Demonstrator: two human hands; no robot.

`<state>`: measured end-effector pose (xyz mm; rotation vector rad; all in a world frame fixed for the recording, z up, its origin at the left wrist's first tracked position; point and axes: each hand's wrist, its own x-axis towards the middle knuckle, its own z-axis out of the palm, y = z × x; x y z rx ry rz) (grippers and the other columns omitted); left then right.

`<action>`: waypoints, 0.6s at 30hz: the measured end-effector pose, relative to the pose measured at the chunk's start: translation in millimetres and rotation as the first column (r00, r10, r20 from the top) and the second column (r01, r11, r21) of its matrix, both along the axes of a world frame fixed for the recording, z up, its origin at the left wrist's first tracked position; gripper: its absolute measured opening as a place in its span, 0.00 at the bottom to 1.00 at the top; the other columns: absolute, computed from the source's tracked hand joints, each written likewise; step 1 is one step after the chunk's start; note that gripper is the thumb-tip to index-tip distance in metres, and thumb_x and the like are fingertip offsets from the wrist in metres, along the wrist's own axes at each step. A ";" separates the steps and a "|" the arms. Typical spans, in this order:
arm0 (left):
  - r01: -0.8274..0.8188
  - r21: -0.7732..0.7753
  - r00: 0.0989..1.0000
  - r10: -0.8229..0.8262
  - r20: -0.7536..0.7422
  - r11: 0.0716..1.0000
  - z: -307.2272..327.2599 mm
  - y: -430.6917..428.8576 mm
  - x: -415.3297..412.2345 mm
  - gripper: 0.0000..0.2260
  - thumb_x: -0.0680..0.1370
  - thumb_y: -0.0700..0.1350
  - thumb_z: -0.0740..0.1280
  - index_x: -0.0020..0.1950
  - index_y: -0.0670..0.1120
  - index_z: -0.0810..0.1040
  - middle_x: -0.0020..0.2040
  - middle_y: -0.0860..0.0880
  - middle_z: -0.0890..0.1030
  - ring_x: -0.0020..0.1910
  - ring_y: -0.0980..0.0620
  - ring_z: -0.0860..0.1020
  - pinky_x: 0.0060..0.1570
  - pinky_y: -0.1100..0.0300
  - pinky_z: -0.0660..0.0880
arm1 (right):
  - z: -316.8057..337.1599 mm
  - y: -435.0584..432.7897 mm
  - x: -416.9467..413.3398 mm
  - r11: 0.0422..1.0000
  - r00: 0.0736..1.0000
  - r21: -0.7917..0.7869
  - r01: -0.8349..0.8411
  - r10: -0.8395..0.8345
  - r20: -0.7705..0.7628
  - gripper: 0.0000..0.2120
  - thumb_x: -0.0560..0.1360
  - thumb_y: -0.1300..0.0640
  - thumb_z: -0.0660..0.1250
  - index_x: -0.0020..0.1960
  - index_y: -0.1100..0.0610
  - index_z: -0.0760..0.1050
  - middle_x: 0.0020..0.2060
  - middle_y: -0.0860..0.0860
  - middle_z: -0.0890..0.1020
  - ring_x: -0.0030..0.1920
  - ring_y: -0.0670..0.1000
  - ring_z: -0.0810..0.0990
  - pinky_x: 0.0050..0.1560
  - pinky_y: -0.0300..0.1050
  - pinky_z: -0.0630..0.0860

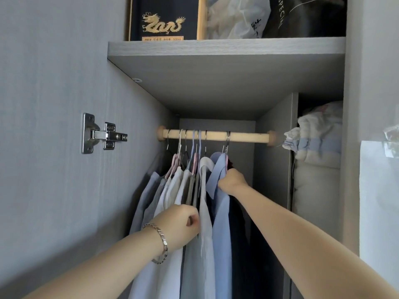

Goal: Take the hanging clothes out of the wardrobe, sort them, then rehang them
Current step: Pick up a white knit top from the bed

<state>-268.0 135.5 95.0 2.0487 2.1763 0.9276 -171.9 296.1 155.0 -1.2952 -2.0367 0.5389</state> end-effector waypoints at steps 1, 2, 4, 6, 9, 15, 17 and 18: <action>-0.005 -0.011 1.000 0.006 0.020 1.000 -1.7 -2.1 -0.9 0.09 0.79 0.44 0.58 0.46 0.45 0.77 0.28 0.54 0.72 0.29 0.56 0.73 0.29 0.66 0.71 | 0.4 -3.2 -7.0 1.000 1.000 -0.002 0.000 0.000 0.017 0.03 0.76 0.63 0.59 0.46 0.63 0.70 0.48 0.57 0.72 0.46 0.54 0.72 0.36 0.42 0.69; -0.007 -0.018 0.999 0.008 0.036 1.000 -4.2 -3.4 -2.0 0.09 0.79 0.44 0.57 0.46 0.45 0.77 0.29 0.54 0.73 0.27 0.57 0.73 0.27 0.67 0.71 | 0.6 -2.5 -14.0 1.000 0.999 -0.011 0.015 -0.015 0.042 0.04 0.77 0.64 0.58 0.44 0.62 0.68 0.49 0.57 0.72 0.47 0.54 0.71 0.33 0.40 0.67; -0.008 -0.031 0.997 0.010 0.082 0.999 -10.2 -4.8 -3.0 0.09 0.79 0.43 0.58 0.45 0.46 0.77 0.27 0.54 0.74 0.23 0.60 0.72 0.27 0.66 0.72 | 0.6 -6.1 -22.2 0.997 0.991 -0.003 0.076 -0.075 0.112 0.09 0.77 0.64 0.57 0.56 0.64 0.69 0.58 0.59 0.72 0.52 0.55 0.72 0.36 0.38 0.69; 0.000 -0.055 0.990 0.008 0.138 0.998 -18.7 -4.8 -1.4 0.09 0.79 0.43 0.58 0.45 0.44 0.77 0.24 0.53 0.74 0.22 0.58 0.72 0.29 0.62 0.74 | -4.8 -9.5 -21.8 0.986 0.976 0.029 0.162 -0.164 0.144 0.24 0.77 0.60 0.58 0.70 0.65 0.58 0.66 0.61 0.65 0.61 0.57 0.72 0.50 0.43 0.72; 0.007 -0.159 0.993 0.011 0.114 0.987 -27.5 -6.1 3.9 0.10 0.79 0.43 0.57 0.43 0.45 0.77 0.26 0.53 0.75 0.21 0.59 0.72 0.30 0.64 0.73 | -18.7 -26.6 -5.4 0.982 0.984 0.126 0.142 -0.154 0.090 0.29 0.78 0.50 0.58 0.73 0.62 0.53 0.67 0.62 0.61 0.63 0.60 0.68 0.57 0.49 0.72; 0.012 -0.399 0.999 -0.023 -0.023 0.917 -36.0 -10.0 29.6 0.10 0.77 0.41 0.56 0.38 0.47 0.73 0.29 0.52 0.77 0.24 0.57 0.73 0.29 0.66 0.69 | -60.7 -89.6 62.6 0.989 0.999 0.141 -0.039 0.038 0.010 0.27 0.80 0.47 0.56 0.74 0.56 0.54 0.63 0.58 0.70 0.53 0.57 0.77 0.47 0.47 0.75; 0.024 -0.440 0.994 -0.066 -0.082 0.898 -43.8 -10.7 49.6 0.09 0.78 0.41 0.55 0.41 0.45 0.73 0.33 0.51 0.78 0.28 0.56 0.74 0.29 0.66 0.69 | -73.6 -116.4 89.5 0.997 0.986 -0.005 -0.079 0.079 0.148 0.16 0.80 0.52 0.57 0.64 0.58 0.68 0.53 0.58 0.76 0.50 0.56 0.78 0.41 0.43 0.73; 0.046 -0.454 0.989 -0.106 -0.107 0.890 -47.8 -12.2 63.8 0.10 0.78 0.40 0.54 0.45 0.43 0.74 0.35 0.49 0.79 0.31 0.54 0.76 0.29 0.66 0.70 | -80.5 -128.8 102.6 0.994 0.976 -0.069 -0.080 0.092 0.197 0.09 0.79 0.56 0.58 0.56 0.59 0.73 0.47 0.57 0.78 0.47 0.56 0.78 0.39 0.41 0.72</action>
